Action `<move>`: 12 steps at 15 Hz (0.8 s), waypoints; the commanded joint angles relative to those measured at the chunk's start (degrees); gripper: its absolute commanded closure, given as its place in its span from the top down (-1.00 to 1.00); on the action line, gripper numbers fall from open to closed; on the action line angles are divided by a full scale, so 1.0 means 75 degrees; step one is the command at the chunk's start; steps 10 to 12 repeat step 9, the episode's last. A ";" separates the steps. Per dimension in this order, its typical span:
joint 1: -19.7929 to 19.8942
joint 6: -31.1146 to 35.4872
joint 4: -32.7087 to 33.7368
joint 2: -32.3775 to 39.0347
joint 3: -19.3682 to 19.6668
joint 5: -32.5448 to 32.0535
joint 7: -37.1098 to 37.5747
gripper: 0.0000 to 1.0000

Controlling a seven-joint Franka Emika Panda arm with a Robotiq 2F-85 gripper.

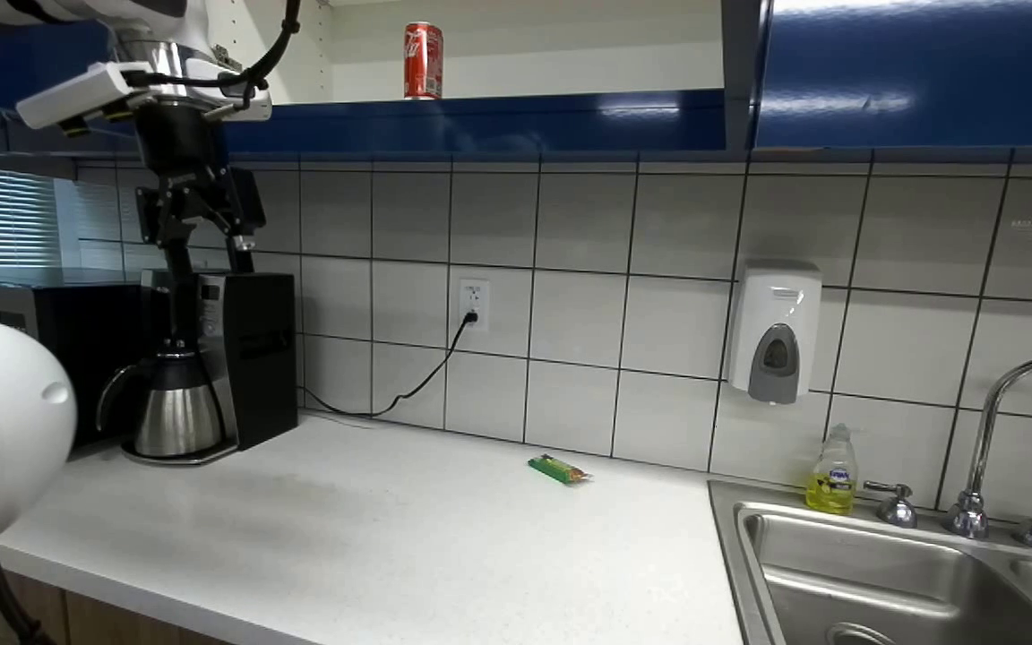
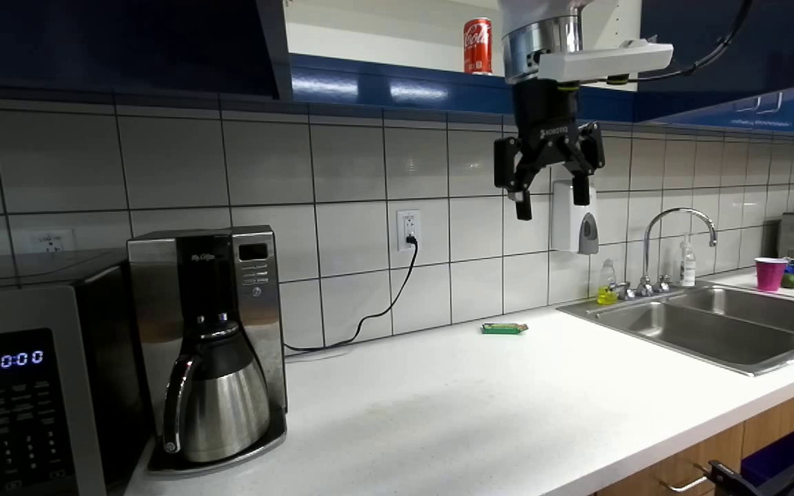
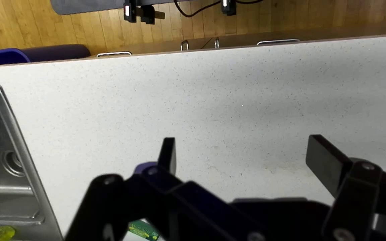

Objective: Put the red can inside the open cabinet

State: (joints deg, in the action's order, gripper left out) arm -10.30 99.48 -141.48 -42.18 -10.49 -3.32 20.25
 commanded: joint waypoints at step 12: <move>0.0250 0.0011 -0.0092 -0.0021 -0.0171 0.0116 -0.0121 1.00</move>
